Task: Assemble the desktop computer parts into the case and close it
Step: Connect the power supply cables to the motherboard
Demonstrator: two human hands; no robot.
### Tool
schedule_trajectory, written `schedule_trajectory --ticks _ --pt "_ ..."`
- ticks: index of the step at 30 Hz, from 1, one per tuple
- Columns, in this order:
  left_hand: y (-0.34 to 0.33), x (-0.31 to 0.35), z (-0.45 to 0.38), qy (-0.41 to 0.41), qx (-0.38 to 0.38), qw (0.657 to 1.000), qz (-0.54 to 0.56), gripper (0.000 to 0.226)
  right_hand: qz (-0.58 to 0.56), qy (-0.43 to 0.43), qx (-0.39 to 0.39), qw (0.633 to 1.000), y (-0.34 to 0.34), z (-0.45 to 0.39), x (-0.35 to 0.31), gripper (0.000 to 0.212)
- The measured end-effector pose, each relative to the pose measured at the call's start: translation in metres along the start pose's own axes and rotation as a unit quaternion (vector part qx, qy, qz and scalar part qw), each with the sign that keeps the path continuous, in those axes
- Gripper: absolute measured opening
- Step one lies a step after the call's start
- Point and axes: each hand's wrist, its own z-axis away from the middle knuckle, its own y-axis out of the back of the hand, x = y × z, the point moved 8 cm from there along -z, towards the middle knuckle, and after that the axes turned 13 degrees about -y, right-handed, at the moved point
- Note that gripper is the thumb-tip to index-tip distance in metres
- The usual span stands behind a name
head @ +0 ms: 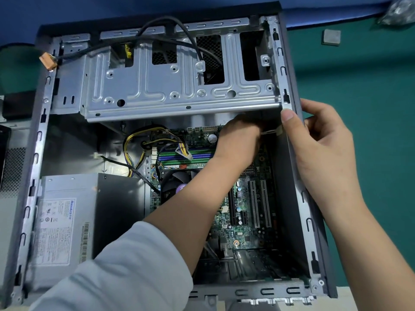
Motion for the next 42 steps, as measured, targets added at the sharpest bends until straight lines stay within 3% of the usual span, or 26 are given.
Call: schedule_trajectory --ticks 14,25,30,42 --pt "0.000 0.003 -0.001 -0.026 0.038 0.991 0.126 0.042 0.009 0.000 0.006 1.000 0.001 0.003 -0.002 0.017" --pt "-0.014 -0.008 -0.005 -0.006 0.018 0.993 0.120 0.035 0.005 -0.010 0.007 1.000 0.001 0.002 -0.001 0.017" --pt "-0.015 -0.005 -0.005 0.004 0.034 0.982 0.187 0.038 -0.002 -0.011 0.002 1.000 0.001 0.002 -0.001 0.017" --pt "-0.007 -0.004 -0.002 -0.008 0.012 0.994 0.112 0.049 -0.023 -0.008 -0.004 1.000 0.000 0.002 -0.001 0.013"
